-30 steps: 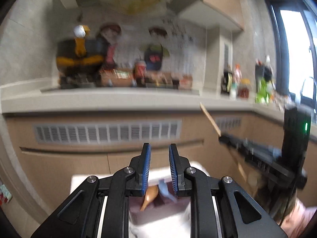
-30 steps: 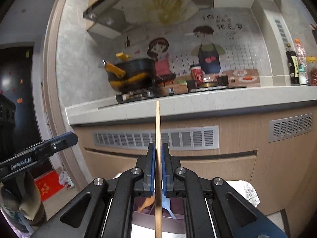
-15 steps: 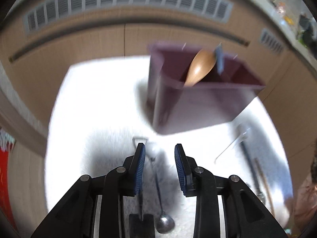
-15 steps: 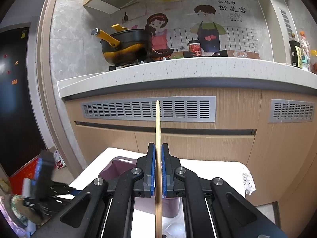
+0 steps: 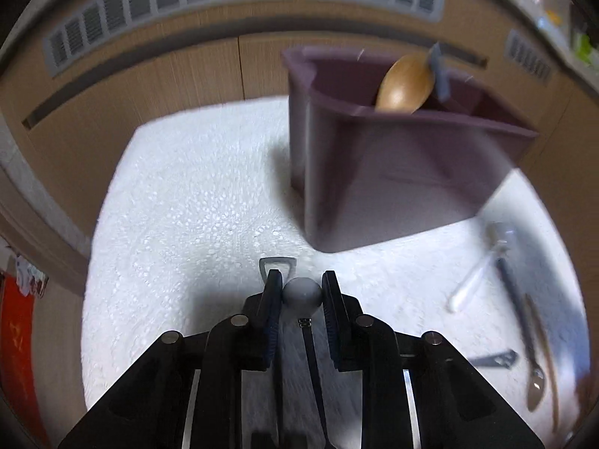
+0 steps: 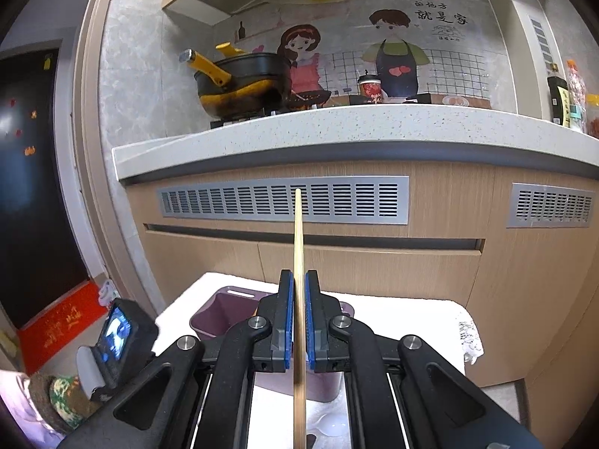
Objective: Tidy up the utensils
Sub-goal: 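Lower the ball-handled spoon and chopstick into the caddy and release them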
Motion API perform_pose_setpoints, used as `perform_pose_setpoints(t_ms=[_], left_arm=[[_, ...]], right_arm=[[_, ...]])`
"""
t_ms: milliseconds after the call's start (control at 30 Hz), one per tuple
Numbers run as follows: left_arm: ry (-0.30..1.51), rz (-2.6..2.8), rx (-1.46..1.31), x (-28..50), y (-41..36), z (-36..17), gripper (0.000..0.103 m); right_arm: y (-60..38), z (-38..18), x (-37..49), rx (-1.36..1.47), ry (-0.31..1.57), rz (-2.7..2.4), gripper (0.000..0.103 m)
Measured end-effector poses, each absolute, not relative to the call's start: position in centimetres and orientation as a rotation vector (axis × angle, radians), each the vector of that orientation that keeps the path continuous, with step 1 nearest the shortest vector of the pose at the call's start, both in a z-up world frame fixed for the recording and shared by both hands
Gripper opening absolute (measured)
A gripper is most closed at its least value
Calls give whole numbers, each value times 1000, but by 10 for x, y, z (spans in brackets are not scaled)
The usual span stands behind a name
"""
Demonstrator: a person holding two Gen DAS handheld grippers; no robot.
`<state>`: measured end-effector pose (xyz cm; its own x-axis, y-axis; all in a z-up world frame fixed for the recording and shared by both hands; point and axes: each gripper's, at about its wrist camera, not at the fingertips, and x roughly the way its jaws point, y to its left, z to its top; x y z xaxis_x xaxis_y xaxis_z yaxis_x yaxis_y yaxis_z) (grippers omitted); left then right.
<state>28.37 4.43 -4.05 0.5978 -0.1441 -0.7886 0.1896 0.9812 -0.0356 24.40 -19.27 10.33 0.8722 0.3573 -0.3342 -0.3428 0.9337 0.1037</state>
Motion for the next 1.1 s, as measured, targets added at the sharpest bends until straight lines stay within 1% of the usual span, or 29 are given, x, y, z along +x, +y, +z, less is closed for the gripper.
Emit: perform_pose_setpoints(t_ms=[67, 267, 467, 567, 667, 767, 900, 1100], left_arm=[[816, -205, 33, 263, 45, -20, 22], [547, -286, -30, 213, 45, 66, 23], [335, -334, -55, 236, 35, 148, 23], [296, -348, -59, 255, 27, 177, 23], [296, -355, -57, 275, 23, 193, 22], [305, -368, -60, 290, 24, 197, 22], [326, -371, -58, 305, 23, 184, 23], [393, -357, -89, 324, 29, 149, 23]], right_arm=[[-195, 105, 242, 47, 353, 361, 6], [-197, 110, 241, 70, 348, 349, 6], [-191, 142, 240, 92, 230, 367, 6], [-187, 160, 251, 102, 189, 376, 6], [-183, 169, 266, 101, 179, 365, 6], [-180, 170, 283, 98, 187, 359, 6], [-177, 160, 303, 104, 208, 354, 6], [-171, 132, 330, 121, 230, 333, 6]])
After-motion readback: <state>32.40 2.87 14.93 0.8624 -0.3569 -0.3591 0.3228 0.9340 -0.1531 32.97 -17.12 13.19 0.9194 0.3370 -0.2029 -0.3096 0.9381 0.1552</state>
